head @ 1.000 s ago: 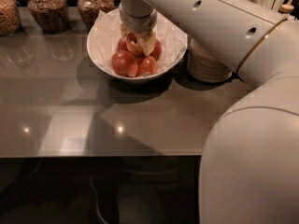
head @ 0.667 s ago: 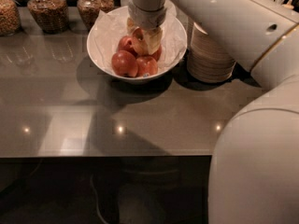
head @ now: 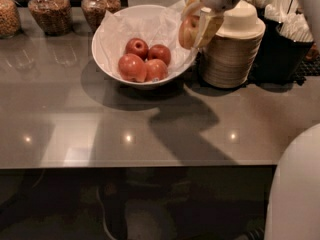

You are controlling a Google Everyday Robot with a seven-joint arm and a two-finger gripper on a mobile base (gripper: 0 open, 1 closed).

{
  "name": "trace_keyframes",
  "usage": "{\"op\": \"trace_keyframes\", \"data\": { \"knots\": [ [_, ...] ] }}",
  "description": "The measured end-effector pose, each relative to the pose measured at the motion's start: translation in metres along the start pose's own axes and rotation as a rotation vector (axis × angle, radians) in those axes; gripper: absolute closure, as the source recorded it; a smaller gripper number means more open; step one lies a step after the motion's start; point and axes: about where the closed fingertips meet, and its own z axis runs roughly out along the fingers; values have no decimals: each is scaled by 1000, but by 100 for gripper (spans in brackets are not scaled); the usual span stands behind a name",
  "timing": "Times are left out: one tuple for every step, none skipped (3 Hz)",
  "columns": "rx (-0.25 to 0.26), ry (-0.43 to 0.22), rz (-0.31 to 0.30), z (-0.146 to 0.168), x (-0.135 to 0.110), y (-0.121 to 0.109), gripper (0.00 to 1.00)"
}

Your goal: Pick apple from white bowl

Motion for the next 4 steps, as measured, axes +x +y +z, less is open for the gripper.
{"op": "trace_keyframes", "data": {
  "knots": [
    [28, -212, 151, -29, -13, 14, 100],
    [10, -407, 227, -47, -49, 26, 100],
    [-29, -530, 257, -50, -84, 38, 100],
    [-90, -535, 239, -40, -102, 58, 100]
  ]
}}
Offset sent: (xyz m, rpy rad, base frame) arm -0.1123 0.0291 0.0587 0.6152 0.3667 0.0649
